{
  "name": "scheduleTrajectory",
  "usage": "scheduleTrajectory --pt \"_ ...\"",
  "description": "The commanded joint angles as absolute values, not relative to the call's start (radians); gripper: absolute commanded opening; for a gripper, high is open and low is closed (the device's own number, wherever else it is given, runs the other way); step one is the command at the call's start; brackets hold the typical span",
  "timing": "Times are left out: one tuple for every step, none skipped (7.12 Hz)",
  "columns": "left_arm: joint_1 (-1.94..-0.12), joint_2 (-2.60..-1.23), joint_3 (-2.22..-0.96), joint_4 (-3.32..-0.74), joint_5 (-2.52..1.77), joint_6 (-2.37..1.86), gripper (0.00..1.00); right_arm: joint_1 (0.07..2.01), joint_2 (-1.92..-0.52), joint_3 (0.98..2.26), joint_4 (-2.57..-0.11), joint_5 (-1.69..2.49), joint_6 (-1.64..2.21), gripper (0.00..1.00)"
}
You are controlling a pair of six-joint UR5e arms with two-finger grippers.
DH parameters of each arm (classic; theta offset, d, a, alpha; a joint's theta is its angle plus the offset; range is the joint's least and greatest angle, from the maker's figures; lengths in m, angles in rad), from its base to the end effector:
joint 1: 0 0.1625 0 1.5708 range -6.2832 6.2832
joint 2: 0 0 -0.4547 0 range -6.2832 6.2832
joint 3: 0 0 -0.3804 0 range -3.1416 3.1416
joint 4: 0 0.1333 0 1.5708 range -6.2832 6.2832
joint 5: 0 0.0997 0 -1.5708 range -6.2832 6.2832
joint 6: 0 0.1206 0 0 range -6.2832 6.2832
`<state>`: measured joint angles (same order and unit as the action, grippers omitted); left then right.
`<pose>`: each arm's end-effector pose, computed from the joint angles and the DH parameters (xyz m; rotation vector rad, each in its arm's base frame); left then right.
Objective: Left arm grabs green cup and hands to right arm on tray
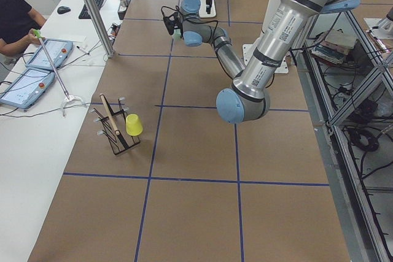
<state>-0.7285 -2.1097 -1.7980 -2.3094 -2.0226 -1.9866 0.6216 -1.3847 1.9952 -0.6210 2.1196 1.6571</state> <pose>0.4107 -0.4745 0.1967 -0.1298 1.5334 -0.5757 -0.3653 -0.3482 0.2927 -0.0149 -1.5632 0.1296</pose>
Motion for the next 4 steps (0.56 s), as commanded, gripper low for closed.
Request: scheduleTrajectory --pt "-0.680 -2.065 -1.712 -2.811 -2.025 -2.251 0.06 0.591 -1.361 1.990 -0.322 2.115 1.807 1.00" --pt "-0.670 -2.065 -1.668 -3.006 -2.025 -2.366 0.06 0.578 -1.358 1.993 -0.234 2.115 1.854 1.00" --pt "-0.667 -2.047 -1.658 -3.113 -2.025 -2.408 0.06 0.580 -1.358 1.994 -0.159 2.112 1.894 1.00" --pt "-0.646 -2.033 -1.657 -3.193 -2.025 -2.452 0.06 0.580 -1.355 1.994 -0.126 2.045 1.907 1.00"
